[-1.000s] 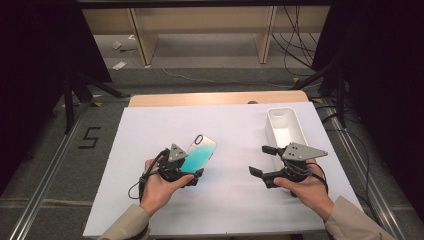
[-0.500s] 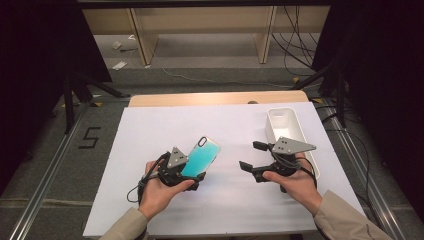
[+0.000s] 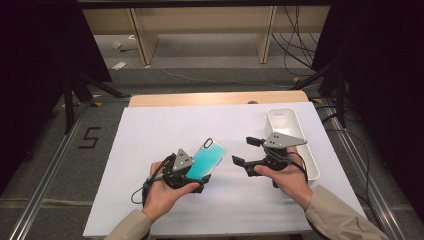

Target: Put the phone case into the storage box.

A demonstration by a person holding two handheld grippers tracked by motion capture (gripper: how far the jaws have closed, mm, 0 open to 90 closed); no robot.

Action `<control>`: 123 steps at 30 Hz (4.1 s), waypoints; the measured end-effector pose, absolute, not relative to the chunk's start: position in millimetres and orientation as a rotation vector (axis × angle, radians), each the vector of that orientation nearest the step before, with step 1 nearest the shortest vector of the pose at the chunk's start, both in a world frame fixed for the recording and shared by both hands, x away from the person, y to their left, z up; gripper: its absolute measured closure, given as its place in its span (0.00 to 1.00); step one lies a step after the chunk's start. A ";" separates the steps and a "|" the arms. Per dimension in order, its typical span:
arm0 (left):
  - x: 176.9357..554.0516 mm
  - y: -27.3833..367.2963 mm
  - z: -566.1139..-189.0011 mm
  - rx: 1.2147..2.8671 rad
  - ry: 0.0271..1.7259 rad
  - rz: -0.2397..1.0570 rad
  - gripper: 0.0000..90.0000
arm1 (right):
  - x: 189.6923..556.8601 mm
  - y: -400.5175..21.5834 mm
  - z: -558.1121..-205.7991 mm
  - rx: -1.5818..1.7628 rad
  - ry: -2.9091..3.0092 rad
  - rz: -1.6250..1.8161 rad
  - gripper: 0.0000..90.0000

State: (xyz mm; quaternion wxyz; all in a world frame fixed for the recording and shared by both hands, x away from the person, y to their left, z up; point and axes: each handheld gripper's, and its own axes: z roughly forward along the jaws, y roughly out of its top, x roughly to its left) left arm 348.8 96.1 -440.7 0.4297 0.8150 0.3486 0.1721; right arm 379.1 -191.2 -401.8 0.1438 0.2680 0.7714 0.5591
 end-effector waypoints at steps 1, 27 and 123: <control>348.5 95.4 -440.6 2.035 0.868 0.431 0.19 | 379.6 -190.4 -401.7 0.780 2.223 1.609 0.19; 344.2 77.1 -442.3 2.064 0.819 0.421 0.19 | 390.8 -172.5 -405.5 0.798 2.238 1.602 0.20; 338.3 58.4 -445.3 2.088 0.656 0.506 0.19 | 406.9 -158.4 -405.8 1.063 2.345 1.847 0.89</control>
